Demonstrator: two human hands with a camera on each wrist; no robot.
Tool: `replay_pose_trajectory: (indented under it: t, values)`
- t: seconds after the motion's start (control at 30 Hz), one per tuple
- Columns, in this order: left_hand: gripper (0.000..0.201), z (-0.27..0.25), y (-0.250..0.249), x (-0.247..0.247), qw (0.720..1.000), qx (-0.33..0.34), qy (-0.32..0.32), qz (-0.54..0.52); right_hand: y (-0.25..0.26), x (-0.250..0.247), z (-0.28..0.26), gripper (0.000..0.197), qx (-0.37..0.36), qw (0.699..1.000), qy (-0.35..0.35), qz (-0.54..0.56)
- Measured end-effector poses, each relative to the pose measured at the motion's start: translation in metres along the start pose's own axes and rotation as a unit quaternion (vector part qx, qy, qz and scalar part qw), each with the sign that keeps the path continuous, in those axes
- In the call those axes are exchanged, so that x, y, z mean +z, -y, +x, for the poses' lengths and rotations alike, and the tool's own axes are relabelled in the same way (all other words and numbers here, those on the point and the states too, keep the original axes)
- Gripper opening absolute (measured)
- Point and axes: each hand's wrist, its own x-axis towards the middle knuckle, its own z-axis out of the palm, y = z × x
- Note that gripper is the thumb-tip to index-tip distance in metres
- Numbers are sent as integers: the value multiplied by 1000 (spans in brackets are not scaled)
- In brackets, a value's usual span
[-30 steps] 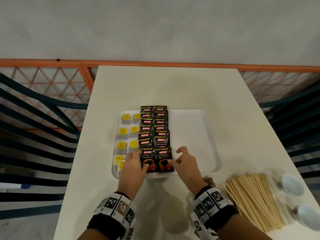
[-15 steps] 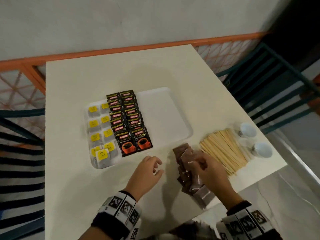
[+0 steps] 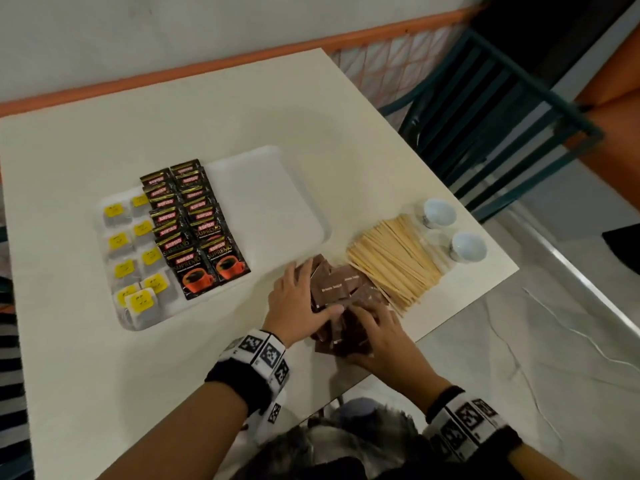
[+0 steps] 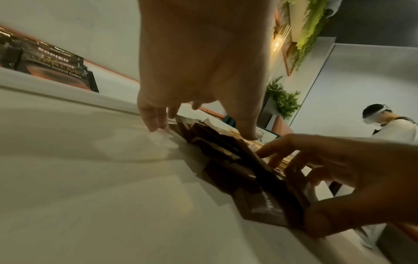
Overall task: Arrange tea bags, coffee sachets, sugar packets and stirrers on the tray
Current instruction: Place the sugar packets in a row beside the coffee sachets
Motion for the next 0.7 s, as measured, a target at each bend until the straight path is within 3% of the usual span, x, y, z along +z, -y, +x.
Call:
replay_pose_trajectory:
  t: [0.1, 0.2, 0.37, 0.5, 0.7]
  values:
    - [103, 9, -4, -4, 1000, -6, -11, -8, -7, -4, 8, 78, -13, 999, -16, 41]
    - [97, 14, -6, -8, 997, -4, -26, -75, -14, -7, 18, 93, -8, 996, -15, 84]
    - [66, 12, -5, -14, 990, -33, -31, -134, -21, -15, 39, 108, -23, 994, 28, 99]
    - [42, 13, -3, -13, 981, -41, -61, -182, -19, -23, 55, 88, -43, 997, 18, 68]
    - [38, 7, 4, -12, 963, -79, -81, -246, -11, -29, 71, 63, -94, 995, 16, -2]
